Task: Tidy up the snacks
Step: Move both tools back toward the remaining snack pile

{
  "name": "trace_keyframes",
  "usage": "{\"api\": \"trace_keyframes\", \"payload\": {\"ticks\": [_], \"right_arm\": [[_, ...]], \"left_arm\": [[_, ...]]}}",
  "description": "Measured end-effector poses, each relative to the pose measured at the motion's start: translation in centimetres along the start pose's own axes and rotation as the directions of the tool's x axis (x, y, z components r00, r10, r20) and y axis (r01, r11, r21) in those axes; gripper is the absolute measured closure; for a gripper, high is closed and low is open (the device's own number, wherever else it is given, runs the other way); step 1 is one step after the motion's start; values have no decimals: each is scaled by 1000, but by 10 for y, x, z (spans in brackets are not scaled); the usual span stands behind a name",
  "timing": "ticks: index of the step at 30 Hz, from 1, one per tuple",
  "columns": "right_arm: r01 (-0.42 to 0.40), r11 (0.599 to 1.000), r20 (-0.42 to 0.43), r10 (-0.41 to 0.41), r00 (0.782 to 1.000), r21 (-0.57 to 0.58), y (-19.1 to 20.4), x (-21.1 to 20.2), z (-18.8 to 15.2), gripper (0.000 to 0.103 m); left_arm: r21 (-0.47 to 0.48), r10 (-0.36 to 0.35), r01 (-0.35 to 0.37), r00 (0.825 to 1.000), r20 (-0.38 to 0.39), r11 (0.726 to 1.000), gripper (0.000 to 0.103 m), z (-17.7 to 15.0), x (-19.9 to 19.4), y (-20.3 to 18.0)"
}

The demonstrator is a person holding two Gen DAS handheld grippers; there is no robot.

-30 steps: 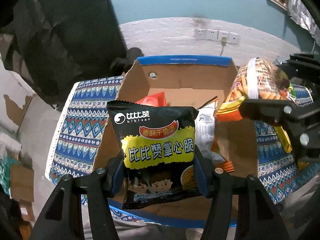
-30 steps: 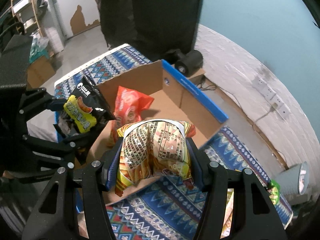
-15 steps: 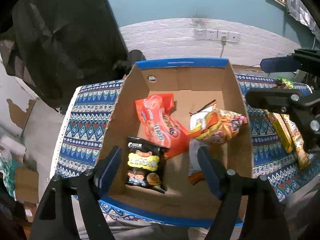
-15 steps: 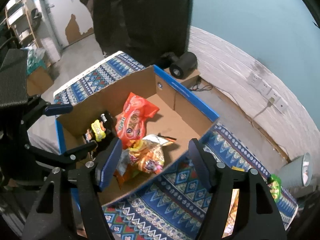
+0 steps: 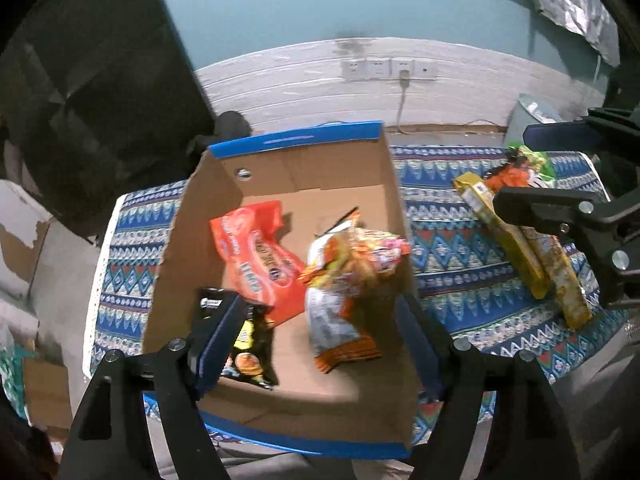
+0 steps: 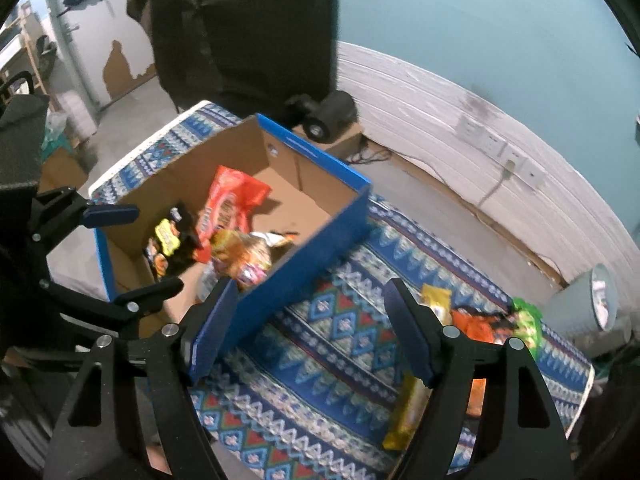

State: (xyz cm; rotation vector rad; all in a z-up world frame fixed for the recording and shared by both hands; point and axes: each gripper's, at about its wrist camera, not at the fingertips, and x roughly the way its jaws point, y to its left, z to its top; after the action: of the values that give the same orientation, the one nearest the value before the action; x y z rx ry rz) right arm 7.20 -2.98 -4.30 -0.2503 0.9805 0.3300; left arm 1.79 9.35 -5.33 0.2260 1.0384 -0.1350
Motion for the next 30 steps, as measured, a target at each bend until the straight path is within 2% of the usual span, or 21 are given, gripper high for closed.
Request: {"api": "trace_keyframes", "payload": {"ticks": [17,30], "right_arm": [[104,988,-48,-99,994,112,-73,-33,-69,26],[199,946,-134,-169,976,257,-148,-47,-144,27]], "left_arm": [[129,-50,52,999,-20,990,24,11,3,-74],[279,-85,102,994,-72,955,24,10,11,-158]]}}
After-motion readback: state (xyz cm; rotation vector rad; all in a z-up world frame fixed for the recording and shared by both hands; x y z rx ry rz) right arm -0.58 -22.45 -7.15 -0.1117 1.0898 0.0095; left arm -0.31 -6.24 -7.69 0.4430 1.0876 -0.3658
